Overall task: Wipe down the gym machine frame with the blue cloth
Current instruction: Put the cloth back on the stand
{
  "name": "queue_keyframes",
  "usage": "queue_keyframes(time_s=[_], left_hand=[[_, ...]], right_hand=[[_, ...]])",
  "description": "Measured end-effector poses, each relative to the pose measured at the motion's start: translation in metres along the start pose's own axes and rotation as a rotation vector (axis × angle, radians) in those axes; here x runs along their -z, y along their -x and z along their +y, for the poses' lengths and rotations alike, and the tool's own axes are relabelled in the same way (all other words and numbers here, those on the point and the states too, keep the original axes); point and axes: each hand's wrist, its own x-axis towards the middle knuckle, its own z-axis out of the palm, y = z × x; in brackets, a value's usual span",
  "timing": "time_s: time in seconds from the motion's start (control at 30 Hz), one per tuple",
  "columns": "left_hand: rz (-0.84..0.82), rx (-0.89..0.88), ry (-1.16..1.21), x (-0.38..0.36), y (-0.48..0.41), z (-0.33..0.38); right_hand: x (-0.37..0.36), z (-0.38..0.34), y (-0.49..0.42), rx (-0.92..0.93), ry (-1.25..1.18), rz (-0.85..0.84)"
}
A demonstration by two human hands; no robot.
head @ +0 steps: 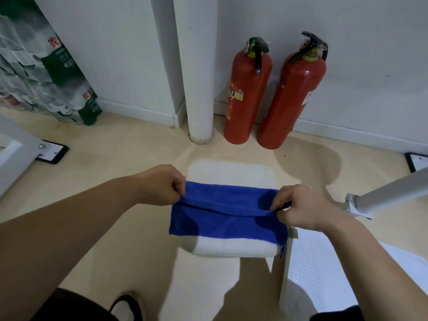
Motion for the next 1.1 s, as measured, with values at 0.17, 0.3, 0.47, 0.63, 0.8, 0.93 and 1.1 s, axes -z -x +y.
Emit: queue_keyframes(time_s=[0.17,0.3,0.47,0.63,0.8,0.93,1.1], left_hand=[[-0.214,0.059,-0.115,-0.013,0.007,0.007],[0.088,0.148,-0.112,-0.024,-0.016,0.007],[0.06,0.246,-0.063,-0.044,-0.035,0.001],[0.068,0.35,-0.041,-0.038,-0.034,-0.002],[0.164,0.362,0.194,-0.025,-0.024,-0.013],[0.263,0.411,0.452,-0.018,-0.012,-0.018],[0.472,0.454,0.676,-0.002,0.001,-0.02]], right_hand=[[-0.011,0.008,-0.006,-0.06,0.192,-0.246],[-0.015,0.019,-0.022,-0.085,0.135,0.169],[-0.041,0.024,-0.037,-0.013,0.12,0.279],[-0.044,0.03,-0.044,-0.102,0.101,0.333],[-0.047,0.022,-0.052,-0.082,0.11,0.361],[-0.05,0.005,-0.06,-0.068,0.143,0.346],[-0.056,-0.002,-0.07,-0.074,0.134,0.36]])
